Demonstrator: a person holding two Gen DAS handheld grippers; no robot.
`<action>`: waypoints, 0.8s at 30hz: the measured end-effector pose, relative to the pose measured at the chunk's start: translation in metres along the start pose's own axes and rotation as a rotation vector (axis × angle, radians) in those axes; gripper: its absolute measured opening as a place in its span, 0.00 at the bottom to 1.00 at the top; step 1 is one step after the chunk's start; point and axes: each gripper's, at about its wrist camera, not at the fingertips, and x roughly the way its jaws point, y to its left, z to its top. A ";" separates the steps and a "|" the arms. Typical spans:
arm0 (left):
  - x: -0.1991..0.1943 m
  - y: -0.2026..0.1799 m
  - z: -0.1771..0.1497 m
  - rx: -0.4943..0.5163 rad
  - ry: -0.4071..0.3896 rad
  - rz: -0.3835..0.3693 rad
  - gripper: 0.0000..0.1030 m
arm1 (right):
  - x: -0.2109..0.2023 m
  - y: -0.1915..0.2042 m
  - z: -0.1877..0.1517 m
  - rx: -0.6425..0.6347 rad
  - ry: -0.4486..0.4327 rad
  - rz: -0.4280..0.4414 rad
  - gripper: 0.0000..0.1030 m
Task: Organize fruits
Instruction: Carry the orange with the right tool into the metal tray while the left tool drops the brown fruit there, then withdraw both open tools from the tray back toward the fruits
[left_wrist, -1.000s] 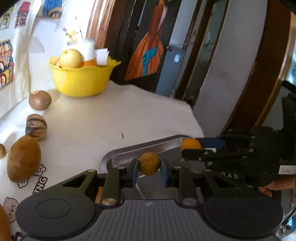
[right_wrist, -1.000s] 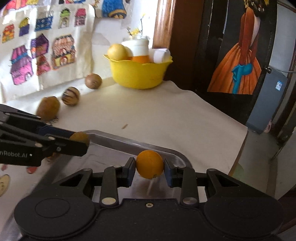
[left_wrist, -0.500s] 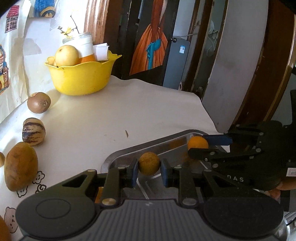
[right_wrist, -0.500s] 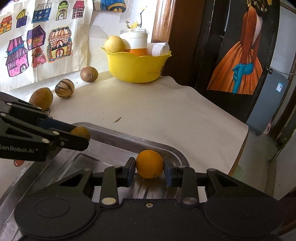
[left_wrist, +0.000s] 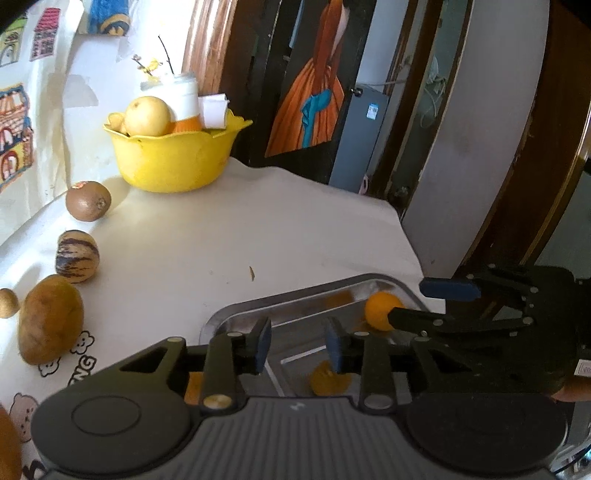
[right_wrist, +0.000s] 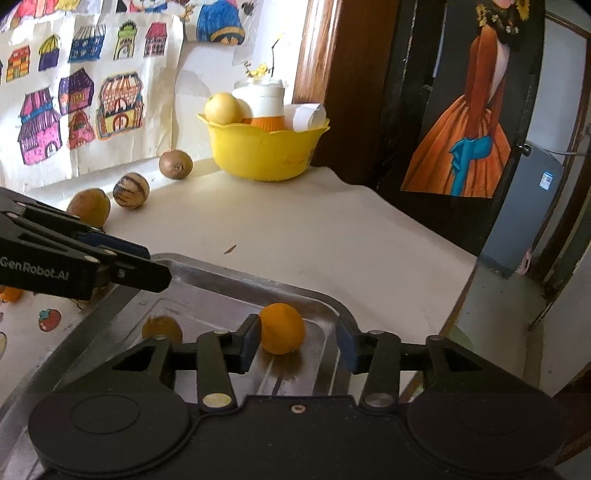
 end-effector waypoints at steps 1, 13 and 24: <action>-0.005 -0.001 0.000 -0.005 -0.008 0.004 0.41 | -0.005 0.000 0.000 0.005 -0.007 -0.002 0.53; -0.086 -0.004 -0.023 -0.092 -0.187 0.070 0.99 | -0.080 0.023 -0.014 0.022 -0.130 -0.009 0.84; -0.153 -0.002 -0.077 -0.119 -0.235 0.117 0.99 | -0.146 0.058 -0.039 0.073 -0.169 0.006 0.99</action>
